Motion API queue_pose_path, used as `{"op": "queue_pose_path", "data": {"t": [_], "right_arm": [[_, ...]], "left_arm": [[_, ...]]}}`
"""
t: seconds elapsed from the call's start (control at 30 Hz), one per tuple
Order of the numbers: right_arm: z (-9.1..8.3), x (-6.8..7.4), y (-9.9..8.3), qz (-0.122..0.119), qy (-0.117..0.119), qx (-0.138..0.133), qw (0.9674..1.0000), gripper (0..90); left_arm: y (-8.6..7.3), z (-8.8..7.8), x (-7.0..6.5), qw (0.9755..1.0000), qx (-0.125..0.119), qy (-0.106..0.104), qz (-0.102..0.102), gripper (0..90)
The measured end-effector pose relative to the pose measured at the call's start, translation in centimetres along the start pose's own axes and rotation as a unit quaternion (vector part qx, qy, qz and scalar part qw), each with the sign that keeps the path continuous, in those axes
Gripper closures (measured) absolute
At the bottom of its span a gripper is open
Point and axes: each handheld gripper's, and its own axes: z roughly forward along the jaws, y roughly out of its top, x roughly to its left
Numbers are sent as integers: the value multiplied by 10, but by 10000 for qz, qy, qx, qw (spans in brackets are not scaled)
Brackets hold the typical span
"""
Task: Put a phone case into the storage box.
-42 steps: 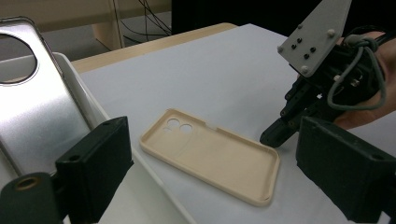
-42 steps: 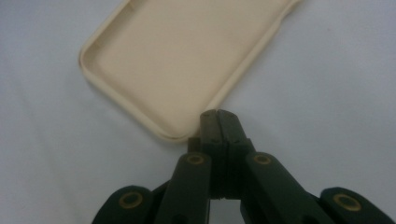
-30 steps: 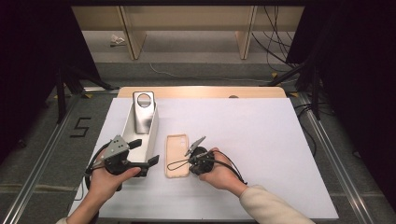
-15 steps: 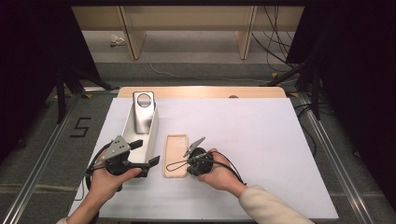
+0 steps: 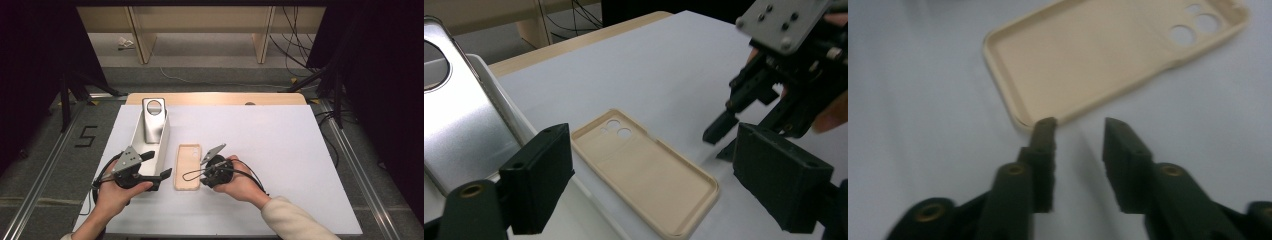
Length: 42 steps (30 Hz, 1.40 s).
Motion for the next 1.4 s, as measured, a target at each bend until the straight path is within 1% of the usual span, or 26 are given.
{"op": "queue_pose_path", "data": {"t": [0.07, 0.13, 0.2, 0.27, 0.33, 0.37, 0.4, 0.43, 0.47, 0.53, 0.57, 0.67, 0.7, 0.77, 0.8, 0.9, 0.93, 0.97, 1.07, 1.1, 1.13, 1.17, 1.2, 1.23, 1.33, 1.4], "right_arm": [[-10, -5, -7, -157, -24, -105, 9998, 475], [-20, -9, -16, -175, -102, -206, 9996, 384], [-29, -12, -23, -181, -109, -279, 9994, 317], [-40, -15, -32, -151, -142, -399, 9990, 277], [-48, -18, -39, -102, -133, -517, 9985, 249], [-52, -20, -43, -74, -174, -608, 9980, 231], [-57, -22, -47, -13, -218, -665, 9975, 205], [-62, -24, -52, 76, -312, -743, 9967, 174], [-65, -25, -55, 126, -342, -776, 9963, 173], [-72, -28, -62, 204, -403, -845, 9954, 174], [-75, -29, -65, 234, -427, -865, 9951, 174], [-82, -31, -72, 309, -469, -923, 9941, 172], [-83, -32, -74, 325, -464, -934, 9940, 171], [-85, -32, -78, 370, -487, -955, 9936, 171], [-86, -33, -79, 369, -477, -958, 9936, 171], [-89, -33, -81, 399, -486, -1000, 9930, 170], [-90, -34, -82, 411, -493, -1005, 9929, 170], [-90, -34, -83, 420, -503, -1000, 9928, 171], [-91, -35, -84, 432, -500, -1022, 9926, 170], [-91, -35, -84, 425, -498, -1027, 9926, 170], [-91, -35, -84, 429, -504, -1030, 9925, 170], [-91, -35, -84, 430, -496, -1038, 9924, 170], [-92, -35, -85, 436, -500, -1028, 9925, 169], [-93, -35, -85, 435, -505, -1019, 9926, 170], [-94, -36, -88, 455, -502, -1047, 9922, 169], [-96, -36, -90, 478, -516, -1075, 9917, 167]], "left_arm": [[1, 1, -2, 9998, 125, -57, 161, 181], [2, 2, -5, 9992, 245, -113, 299, 194], [4, 5, -8, 9980, 400, -91, 490, 215], [6, 7, -10, 9957, 581, -115, 709, 230], [7, 10, -13, 9941, 706, -174, 810, 238], [8, 12, -14, 9928, 782, -177, 889, 240], [9, 14, -16, 9909, 894, -176, 991, 252], [9, 16, -17, 9894, 985, -205, 1051, 260], [10, 18, -18, 9882, 1061, -222, 1080, 262], [11, 21, -22, 9840, 1251, -247, 1246, 287], [11, 23, -24, 9814, 1369, -235, 1328, 300], [13, 29, -28, 9714, 1728, -255, 1607, 317], [14, 31, -30, 9663, 1879, -276, 1740, 328], [14, 36, -34, 9606, 2030, -283, 1875, 339], [15, 38, -36, 9572, 2104, -302, 1963, 346], [15, 45, -42, 9447, 2352, -343, 2259, 361], [15, 48, -44, 9417, 2422, -369, 2305, 365], [15, 51, -45, 9369, 2503, -360, 2415, 367], [14, 60, -50, 9275, 2688, -412, 2566, 366], [14, 62, -51, 9235, 2754, -410, 2639, 368], [14, 65, -52, 9176, 2852, -421, 2737, 368], [13, 67, -54, 9142, 2901, -421, 2798, 368], [13, 70, -55, 9113, 2944, -433, 2846, 368], [12, 72, -56, 9099, 2981, -441, 2852, 368], [9, 79, -59, 9007, 3114, -485, 2992, 372], [7, 83, -60, 8973, 3172, -488, 3032, 378]]}}
